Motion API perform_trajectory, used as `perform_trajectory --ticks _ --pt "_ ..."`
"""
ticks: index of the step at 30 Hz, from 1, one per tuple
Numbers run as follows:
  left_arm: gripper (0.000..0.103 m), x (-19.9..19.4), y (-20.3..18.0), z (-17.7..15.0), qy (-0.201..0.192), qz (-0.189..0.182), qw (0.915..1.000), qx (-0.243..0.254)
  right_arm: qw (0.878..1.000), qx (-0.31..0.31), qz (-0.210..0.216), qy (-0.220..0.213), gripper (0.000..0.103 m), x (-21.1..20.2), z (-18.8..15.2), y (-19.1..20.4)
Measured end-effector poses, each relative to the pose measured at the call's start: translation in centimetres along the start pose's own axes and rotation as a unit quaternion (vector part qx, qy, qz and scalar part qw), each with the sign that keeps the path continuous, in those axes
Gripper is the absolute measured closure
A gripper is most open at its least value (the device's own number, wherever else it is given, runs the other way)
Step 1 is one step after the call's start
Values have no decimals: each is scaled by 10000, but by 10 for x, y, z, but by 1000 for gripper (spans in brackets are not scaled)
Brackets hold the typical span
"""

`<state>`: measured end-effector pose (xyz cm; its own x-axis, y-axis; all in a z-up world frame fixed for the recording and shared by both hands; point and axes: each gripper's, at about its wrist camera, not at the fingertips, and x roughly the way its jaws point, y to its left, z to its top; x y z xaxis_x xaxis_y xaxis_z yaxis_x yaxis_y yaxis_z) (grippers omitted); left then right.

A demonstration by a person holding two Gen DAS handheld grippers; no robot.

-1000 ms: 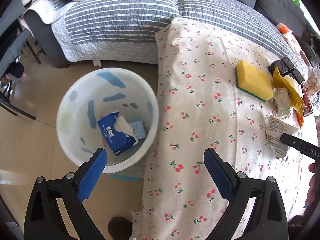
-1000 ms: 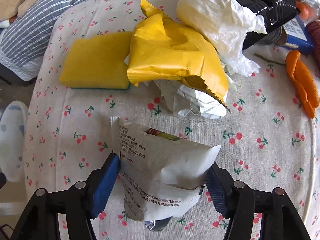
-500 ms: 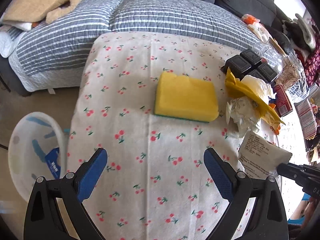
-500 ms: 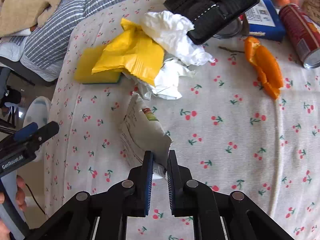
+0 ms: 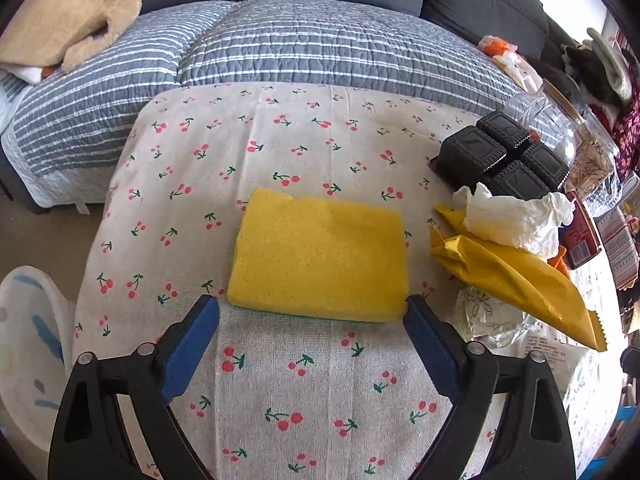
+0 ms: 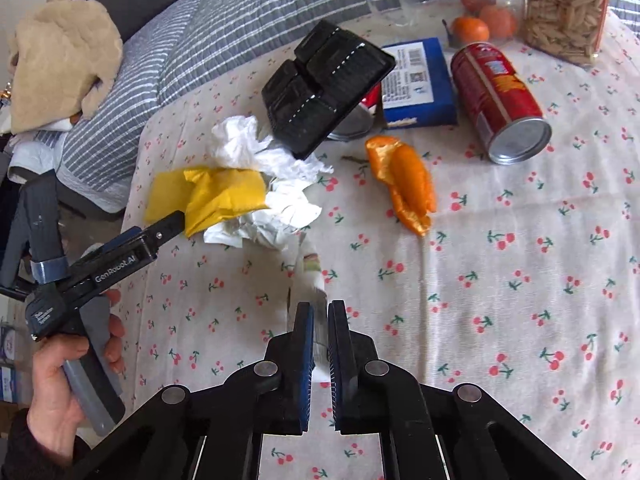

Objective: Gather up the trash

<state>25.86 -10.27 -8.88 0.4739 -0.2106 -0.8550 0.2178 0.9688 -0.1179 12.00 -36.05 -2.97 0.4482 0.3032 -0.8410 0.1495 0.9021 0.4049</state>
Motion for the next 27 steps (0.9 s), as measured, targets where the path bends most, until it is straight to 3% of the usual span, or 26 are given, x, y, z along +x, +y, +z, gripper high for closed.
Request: perform_trajectory --ticks 4,7,9,10,11,12,15,18,19,20,22,25,27 --pt "28 -5 0 0 -178 -110 9998 36 10000 80 -15 24 97 -4 2 -14" --pt "33 -11 2 -1 -144 -171 9997 25 9995 217 30 214 86 3 -2 -20" --pt "39 -16 4 -3 -100 -244 9997 -17 9993 139 -141 314 31 12 -5 -19" --pt "83 -17 6 -4 -40 -301 9995 -13 9992 4 -264 315 22 16 -6 -16" --pt "99 -17 7 -5 107 -339 9994 -16 9985 -187 -371 348 19 21 -6 -12" --pt "99 -18 10 -7 167 -347 9992 -60 9971 -412 -481 418 19 28 -6 -6" --pt "99 -20 16 -12 243 -334 9991 -30 9888 -1176 -756 520 18 45 -5 11" --pt "81 -24 22 -13 212 -302 9993 -9 9704 -2081 -1066 601 15 62 -8 29" --pt "60 -25 24 -13 207 -238 9995 -5 9646 -2289 -1143 645 14 67 -10 33" --pt "32 -26 25 -12 197 -199 9996 -3 9601 -2426 -1194 711 14 73 -11 35" --pt "14 -29 27 -12 56 -130 9999 3 9541 -2581 -1237 885 14 84 -15 37" --pt "14 -26 28 -6 48 -31 10000 -2 9443 -2763 -1539 910 14 96 -18 37" --pt "14 -22 33 -2 82 -180 9995 -254 9431 -2775 -1643 815 18 98 -16 34"
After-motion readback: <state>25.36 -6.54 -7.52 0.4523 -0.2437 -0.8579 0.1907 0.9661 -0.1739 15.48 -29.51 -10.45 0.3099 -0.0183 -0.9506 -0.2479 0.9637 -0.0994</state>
